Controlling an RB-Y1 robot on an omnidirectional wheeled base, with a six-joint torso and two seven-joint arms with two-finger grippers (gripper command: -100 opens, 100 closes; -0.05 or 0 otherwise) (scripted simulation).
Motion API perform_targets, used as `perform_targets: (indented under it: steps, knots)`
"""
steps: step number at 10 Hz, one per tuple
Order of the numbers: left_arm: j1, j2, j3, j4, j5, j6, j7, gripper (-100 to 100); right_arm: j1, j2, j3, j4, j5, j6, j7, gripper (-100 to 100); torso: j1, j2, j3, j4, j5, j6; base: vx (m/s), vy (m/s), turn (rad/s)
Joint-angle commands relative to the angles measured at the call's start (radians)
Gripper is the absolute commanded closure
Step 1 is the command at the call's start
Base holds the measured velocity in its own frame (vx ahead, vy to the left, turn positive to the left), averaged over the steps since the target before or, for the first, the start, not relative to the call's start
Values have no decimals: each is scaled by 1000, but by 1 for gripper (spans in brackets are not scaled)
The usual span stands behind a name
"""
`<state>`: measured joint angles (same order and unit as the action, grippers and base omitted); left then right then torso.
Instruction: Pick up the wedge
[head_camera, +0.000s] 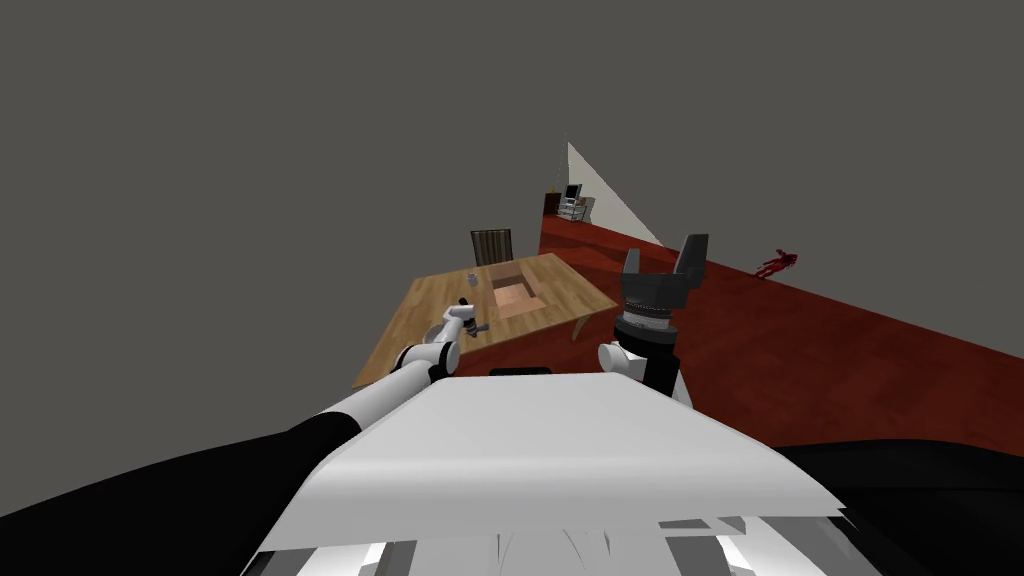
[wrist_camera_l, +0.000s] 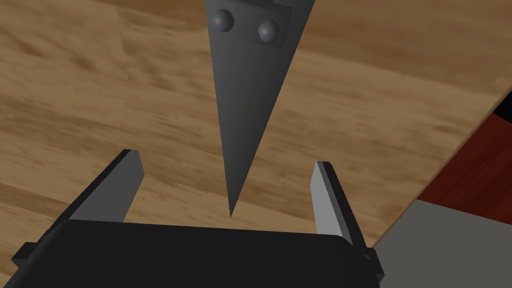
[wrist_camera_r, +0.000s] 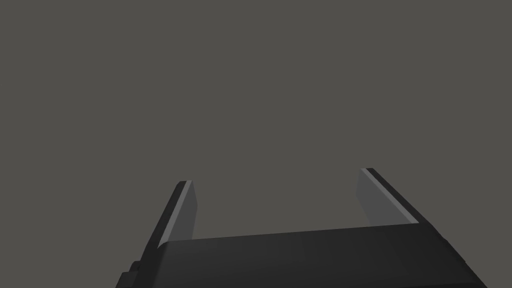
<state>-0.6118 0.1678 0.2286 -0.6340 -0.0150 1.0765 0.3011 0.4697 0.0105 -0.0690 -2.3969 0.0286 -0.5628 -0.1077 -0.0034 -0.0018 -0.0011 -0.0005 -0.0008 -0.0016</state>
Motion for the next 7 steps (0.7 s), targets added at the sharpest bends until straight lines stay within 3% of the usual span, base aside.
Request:
perform_targets:
  steps: [1, 5, 6, 7]
  knots:
    - [25, 1, -6, -41, 8, 15, -6, -100, 0, 0, 0, 0, 0, 0, 0, 0, 0, 0, 0, 0, 0, 0, 31, -35, 4]
    - [147, 44, -44, -167, 86, 41, -52, -100, 0, 0, 0, 0, 0, 0, 0, 0, -1, -1, -1, 0, 0, 0, 53, -60, 1]
    - [149, 44, -44, -177, 86, 41, -52, -100, 0, 0, 0, 0, 0, 0, 0, 0, -2, -2, -1, 0, 0, 0, 46, -43, 5]
    - [180, 55, -53, -211, 105, 48, -64, -100, 0, 0, 0, 0, 0, 0, 0, 0, 0, -1, -1, 0, 0, 0, 31, -33, -6]
